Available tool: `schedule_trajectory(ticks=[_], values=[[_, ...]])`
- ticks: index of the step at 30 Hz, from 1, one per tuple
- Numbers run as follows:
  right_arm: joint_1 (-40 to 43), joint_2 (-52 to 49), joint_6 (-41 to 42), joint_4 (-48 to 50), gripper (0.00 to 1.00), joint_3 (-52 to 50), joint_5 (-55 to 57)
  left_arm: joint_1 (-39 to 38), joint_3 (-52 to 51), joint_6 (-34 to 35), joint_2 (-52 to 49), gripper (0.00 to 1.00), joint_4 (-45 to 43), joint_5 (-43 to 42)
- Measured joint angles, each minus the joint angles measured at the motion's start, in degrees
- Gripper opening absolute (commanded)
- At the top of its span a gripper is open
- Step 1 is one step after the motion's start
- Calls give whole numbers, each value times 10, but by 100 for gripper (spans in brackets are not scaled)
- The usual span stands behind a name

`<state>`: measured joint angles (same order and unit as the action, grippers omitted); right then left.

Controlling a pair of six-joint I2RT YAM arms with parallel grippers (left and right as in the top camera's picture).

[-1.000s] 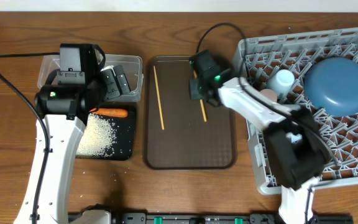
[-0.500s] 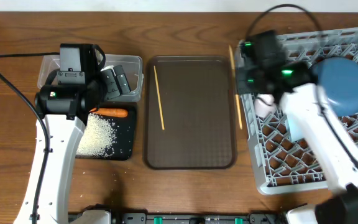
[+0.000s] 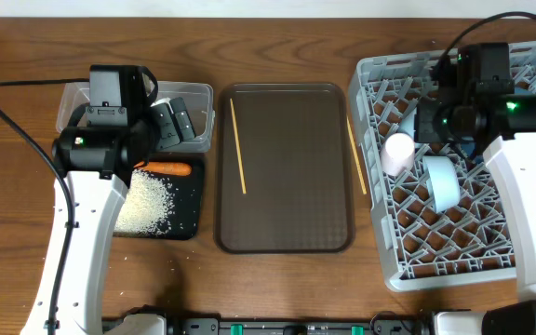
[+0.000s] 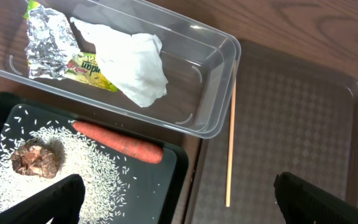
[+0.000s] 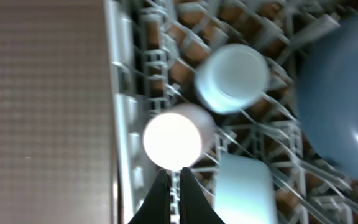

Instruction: Sort waste into correct bins and load items into the dishwasher rack

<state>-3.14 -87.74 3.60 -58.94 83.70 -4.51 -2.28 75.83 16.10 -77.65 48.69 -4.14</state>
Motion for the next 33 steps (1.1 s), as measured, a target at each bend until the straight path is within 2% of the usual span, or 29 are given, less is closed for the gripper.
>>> schedule_trajectory(ticks=[8,18,21,22,27,33], values=[[-84,0,9,78,1,0,-41,0,0,0,0,98,0,0],[-242,-30,102,238,2,-1,-44,0,0,0,0,98,0,0],[-286,-73,143,283,6,-1,-20,0,0,0,0,98,0,0],[-297,-88,152,295,14,-1,-13,0,0,0,0,98,0,0],[-363,-200,184,382,34,-1,33,0,0,0,0,98,0,0],[-415,-313,193,454,33,-1,72,0,0,0,0,98,0,0]])
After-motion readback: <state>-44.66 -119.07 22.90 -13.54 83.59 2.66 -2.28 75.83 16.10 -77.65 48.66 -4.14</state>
